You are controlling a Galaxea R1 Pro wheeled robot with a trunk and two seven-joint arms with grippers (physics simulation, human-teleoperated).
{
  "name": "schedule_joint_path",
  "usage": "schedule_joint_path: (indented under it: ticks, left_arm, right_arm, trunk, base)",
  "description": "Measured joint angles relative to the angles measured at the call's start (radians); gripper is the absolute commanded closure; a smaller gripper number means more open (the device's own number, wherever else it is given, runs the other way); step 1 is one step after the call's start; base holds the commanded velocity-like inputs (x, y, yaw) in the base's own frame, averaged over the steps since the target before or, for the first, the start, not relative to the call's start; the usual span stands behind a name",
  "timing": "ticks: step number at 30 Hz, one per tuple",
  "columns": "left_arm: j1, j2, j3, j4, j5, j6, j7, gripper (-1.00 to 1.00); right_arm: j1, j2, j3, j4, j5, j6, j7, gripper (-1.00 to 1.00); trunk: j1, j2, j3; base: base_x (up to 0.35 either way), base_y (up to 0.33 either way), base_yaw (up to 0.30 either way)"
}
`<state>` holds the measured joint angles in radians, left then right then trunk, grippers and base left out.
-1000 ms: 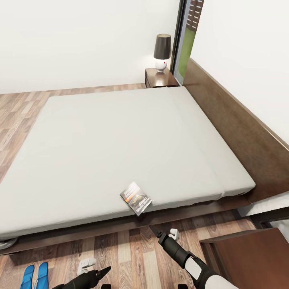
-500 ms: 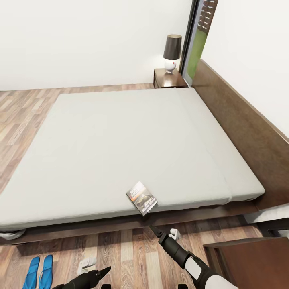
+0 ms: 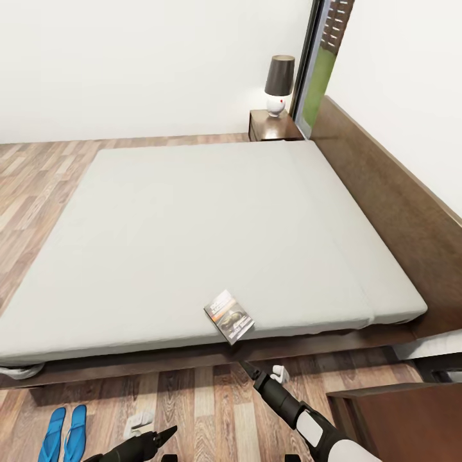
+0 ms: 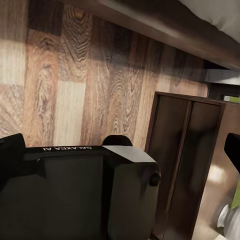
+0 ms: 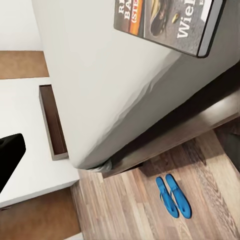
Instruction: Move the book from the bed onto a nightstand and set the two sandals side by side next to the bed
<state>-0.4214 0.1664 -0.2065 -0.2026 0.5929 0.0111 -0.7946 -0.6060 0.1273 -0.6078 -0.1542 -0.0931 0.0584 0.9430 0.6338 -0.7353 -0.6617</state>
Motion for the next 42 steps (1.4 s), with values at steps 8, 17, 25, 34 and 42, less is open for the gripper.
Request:
schedule_joint_path:
  ticks: [8,17,25,34,42]
  left_arm:
    - [0.0,0.0,0.0,0.0,-0.001,0.0,0.0,-1.0]
    - [0.0,-0.005,0.0,0.0,-0.002,0.0,0.001,-1.0]
    - [0.0,-0.006,0.0,0.0,-0.001,0.001,0.002,-1.0]
    - [0.0,-0.006,0.0,0.0,-0.001,0.0,0.002,-1.0]
    - [0.0,-0.006,0.0,0.0,0.0,0.002,0.0,-1.0]
  right_arm:
    - [0.0,0.0,-0.003,0.0,-0.001,0.001,0.198,-1.0]
    - [0.0,0.0,-0.004,0.001,-0.001,0.002,0.305,-1.0]
    - [0.0,0.0,-0.005,0.001,-0.001,0.002,0.307,-1.0]
    - [0.0,0.0,-0.005,0.001,-0.001,0.002,0.307,-1.0]
    - [0.0,0.0,-0.006,0.001,-0.001,0.002,0.308,-1.0]
  trunk:
    - [0.0,0.0,0.0]
    - [0.0,0.0,0.0]
    - [0.0,0.0,0.0]
    - [0.0,0.0,0.0]
    - [0.0,0.0,0.0]
  base:
    - [0.0,0.0,0.0]
    - [0.0,0.0,0.0]
    - [0.092,0.0,0.0]
    - [0.066,0.0,0.0]
    - [0.002,0.0,0.0]
